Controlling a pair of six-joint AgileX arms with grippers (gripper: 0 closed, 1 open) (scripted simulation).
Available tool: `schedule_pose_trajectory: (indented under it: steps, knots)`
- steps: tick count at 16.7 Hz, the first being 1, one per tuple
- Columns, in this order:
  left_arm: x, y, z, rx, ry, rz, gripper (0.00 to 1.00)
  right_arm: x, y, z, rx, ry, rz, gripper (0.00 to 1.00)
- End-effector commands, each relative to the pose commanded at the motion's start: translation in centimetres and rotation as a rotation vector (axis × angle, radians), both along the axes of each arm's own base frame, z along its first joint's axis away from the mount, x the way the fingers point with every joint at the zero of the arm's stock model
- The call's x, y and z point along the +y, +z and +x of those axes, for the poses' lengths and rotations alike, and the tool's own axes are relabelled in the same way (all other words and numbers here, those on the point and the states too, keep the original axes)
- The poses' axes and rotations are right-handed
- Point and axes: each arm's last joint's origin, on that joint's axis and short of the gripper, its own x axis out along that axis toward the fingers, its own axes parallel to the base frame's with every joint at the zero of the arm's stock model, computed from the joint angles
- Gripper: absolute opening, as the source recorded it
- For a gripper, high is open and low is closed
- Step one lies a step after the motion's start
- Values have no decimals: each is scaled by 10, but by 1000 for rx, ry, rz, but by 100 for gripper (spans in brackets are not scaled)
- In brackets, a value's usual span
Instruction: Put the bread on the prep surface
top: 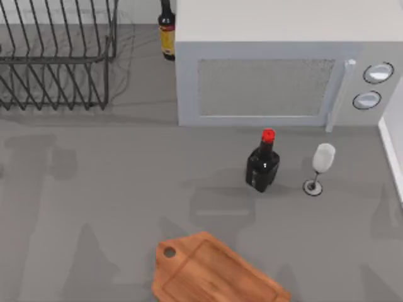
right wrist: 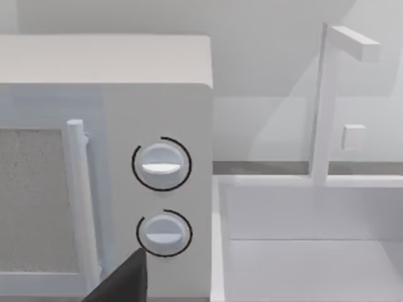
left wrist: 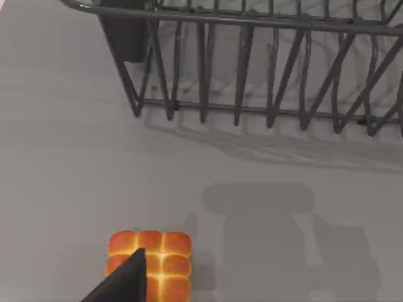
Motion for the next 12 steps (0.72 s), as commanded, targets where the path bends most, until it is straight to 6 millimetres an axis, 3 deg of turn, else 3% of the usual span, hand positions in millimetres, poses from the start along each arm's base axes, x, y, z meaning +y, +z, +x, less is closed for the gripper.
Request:
schedule_pose_trajectory:
  steps: [2, 6, 9, 12]
  knots:
    - [9, -9, 42, 226, 8, -9, 100, 0, 0, 0, 0, 0, 0, 100]
    - [33, -47, 116, 614, 9, -28, 100, 0, 0, 0, 0, 0, 0, 100]
    - [52, -74, 153, 804, -1, -42, 100, 0, 0, 0, 0, 0, 0, 100]
    - [68, -90, 175, 910, -12, -53, 100, 0, 0, 0, 0, 0, 0, 100]
